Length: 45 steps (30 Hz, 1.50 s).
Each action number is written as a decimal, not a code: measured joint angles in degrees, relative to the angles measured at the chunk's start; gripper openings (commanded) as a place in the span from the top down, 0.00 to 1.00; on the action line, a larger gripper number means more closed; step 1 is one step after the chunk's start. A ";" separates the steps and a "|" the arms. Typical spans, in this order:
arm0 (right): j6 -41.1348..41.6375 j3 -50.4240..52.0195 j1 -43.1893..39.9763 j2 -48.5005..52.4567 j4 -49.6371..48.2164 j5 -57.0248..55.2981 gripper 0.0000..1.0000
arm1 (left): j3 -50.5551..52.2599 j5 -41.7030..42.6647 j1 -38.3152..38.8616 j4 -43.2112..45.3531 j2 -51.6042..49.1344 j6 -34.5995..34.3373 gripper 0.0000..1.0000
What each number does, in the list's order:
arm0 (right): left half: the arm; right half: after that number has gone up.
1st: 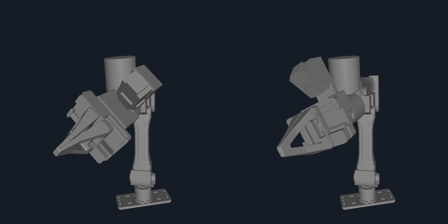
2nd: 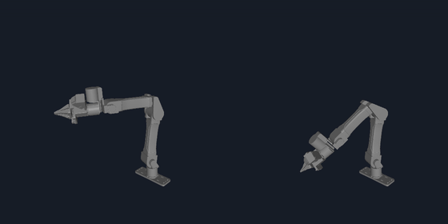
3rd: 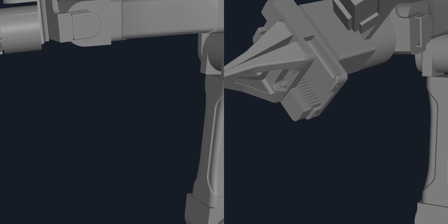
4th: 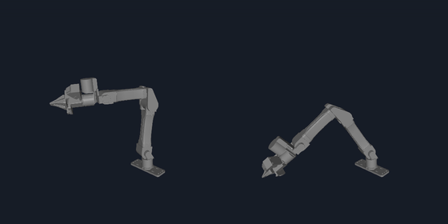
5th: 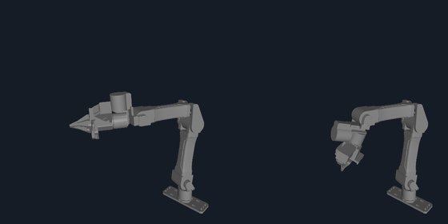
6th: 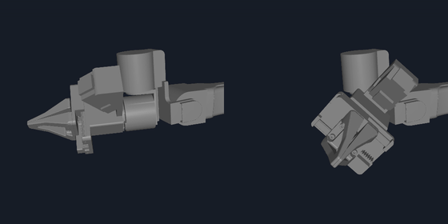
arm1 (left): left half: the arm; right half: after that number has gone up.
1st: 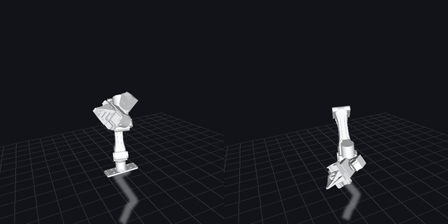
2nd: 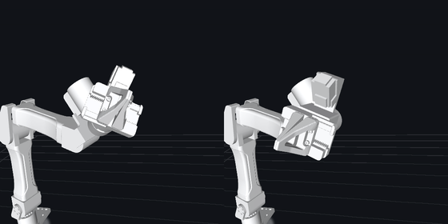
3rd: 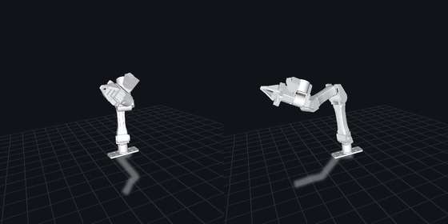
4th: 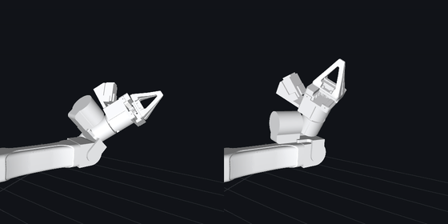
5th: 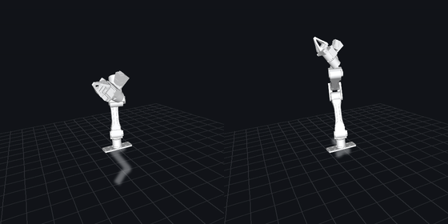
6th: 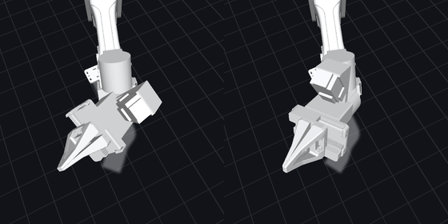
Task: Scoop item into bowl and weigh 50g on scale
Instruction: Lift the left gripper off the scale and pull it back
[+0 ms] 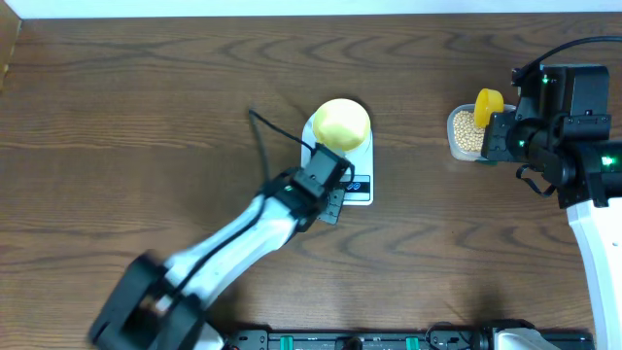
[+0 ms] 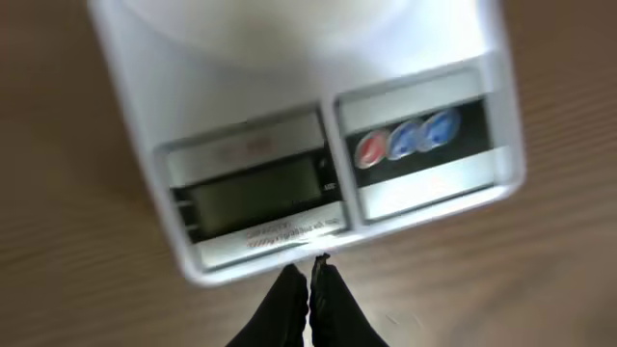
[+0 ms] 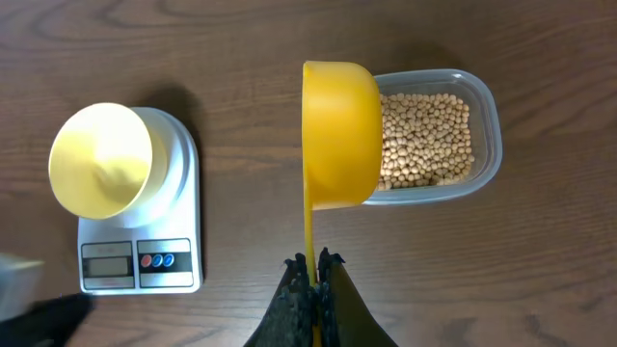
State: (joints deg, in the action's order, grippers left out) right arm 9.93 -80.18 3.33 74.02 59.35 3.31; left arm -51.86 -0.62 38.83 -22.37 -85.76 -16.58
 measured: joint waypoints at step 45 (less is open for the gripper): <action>-8.85 0.00 0.00 1.79 -9.33 10.03 0.99 | -0.02 -12.22 0.00 -33.40 31.32 0.39 0.01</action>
State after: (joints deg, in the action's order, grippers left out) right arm 1.08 -80.18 3.33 75.81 50.02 13.34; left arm -51.88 -12.84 38.83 -55.77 -54.43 -16.19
